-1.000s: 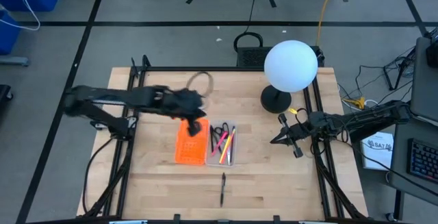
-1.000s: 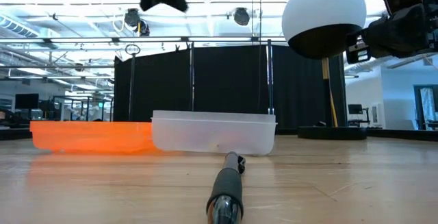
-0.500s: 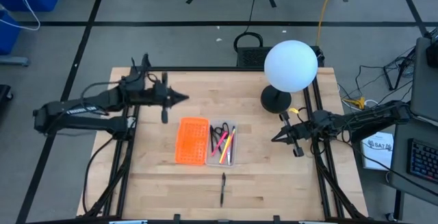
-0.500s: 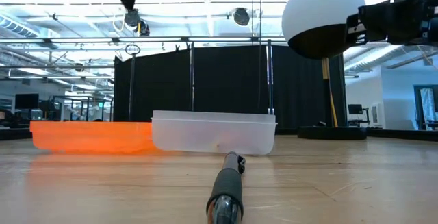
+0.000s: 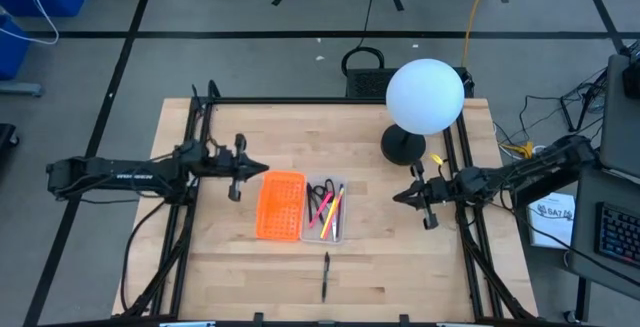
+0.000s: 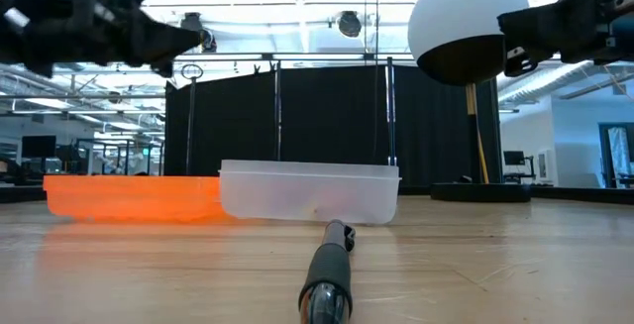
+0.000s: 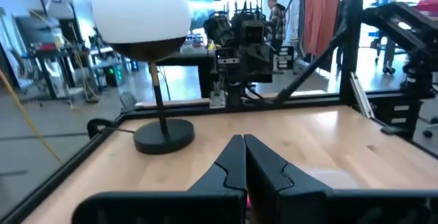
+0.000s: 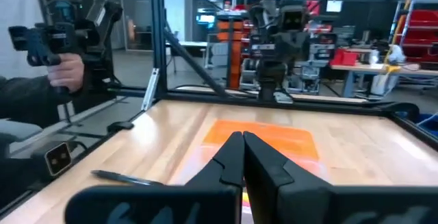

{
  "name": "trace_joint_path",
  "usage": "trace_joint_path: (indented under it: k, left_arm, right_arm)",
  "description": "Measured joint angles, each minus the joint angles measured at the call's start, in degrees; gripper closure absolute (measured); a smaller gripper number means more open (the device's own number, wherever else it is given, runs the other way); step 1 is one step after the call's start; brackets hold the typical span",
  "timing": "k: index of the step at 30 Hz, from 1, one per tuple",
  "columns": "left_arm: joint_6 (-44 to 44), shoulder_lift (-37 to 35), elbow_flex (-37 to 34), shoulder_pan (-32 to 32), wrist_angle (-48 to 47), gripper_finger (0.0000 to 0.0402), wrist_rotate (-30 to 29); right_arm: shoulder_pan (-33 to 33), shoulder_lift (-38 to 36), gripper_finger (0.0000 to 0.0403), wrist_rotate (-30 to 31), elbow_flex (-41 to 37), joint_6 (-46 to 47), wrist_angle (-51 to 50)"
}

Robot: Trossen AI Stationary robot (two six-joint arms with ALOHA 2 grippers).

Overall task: Pick & place school supplies into a supply box
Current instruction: Put the black pen into the supply box

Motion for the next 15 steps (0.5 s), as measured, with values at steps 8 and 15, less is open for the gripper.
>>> trace_joint_path:
  k: [8, 15]
  left_arm:
    - [4.5, -13.3, -6.1, 0.3, -8.9, 0.0400, -1.0]
    - [5.7, -15.3, -6.1, 0.8, -12.7, 0.0392, -0.9]
  right_arm:
    - [4.5, 5.8, 0.0403, 11.7, 15.6, -2.6, -10.6]
    - [6.2, 22.2, 0.0403, 16.9, 36.0, -0.7, -22.0]
